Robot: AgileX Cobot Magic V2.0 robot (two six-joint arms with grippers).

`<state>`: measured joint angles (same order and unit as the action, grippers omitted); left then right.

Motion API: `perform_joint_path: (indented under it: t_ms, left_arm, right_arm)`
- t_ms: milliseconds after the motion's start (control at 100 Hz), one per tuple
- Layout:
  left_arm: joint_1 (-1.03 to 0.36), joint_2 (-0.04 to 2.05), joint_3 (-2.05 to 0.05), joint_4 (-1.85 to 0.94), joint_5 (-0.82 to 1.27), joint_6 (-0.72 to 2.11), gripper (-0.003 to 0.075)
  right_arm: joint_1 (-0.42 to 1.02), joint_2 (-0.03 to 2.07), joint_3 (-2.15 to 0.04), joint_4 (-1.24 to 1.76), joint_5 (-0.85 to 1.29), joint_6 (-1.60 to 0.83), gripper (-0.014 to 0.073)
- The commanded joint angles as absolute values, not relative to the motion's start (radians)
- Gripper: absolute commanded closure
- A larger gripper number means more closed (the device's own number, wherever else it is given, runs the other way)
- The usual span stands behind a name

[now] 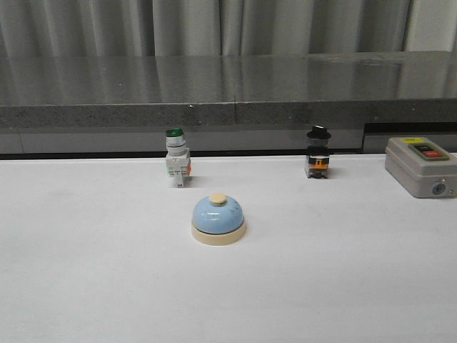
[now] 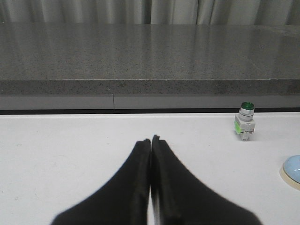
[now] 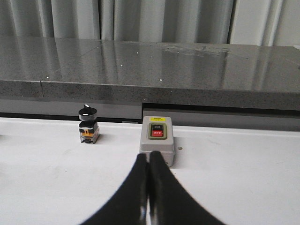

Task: Place and press bell with both arms

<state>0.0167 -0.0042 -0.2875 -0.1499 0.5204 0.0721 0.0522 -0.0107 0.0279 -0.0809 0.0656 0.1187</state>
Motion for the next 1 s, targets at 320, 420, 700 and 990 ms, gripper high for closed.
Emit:
perform_joint_path:
  t_ms: [320, 420, 700, 990]
  left_arm:
    - [0.019, -0.039, -0.026, -0.097, -0.107, 0.071, 0.0739]
    - [0.019, -0.039, 0.019, -0.097, -0.151, 0.071, 0.0739]
    - [0.019, -0.039, 0.022, -0.095, -0.139, 0.071, 0.0739]
    - [0.019, -0.039, 0.022, -0.095, -0.139, 0.071, 0.0739]
  right_arm:
    - [0.050, -0.023, 0.026, -0.090, -0.012, 0.118, 0.0652]
    - [0.050, -0.023, 0.026, -0.090, -0.012, 0.118, 0.0652]
    - [0.050, -0.023, 0.026, -0.090, -0.012, 0.118, 0.0652]
    - [0.050, -0.023, 0.026, -0.090, -0.012, 0.118, 0.0652]
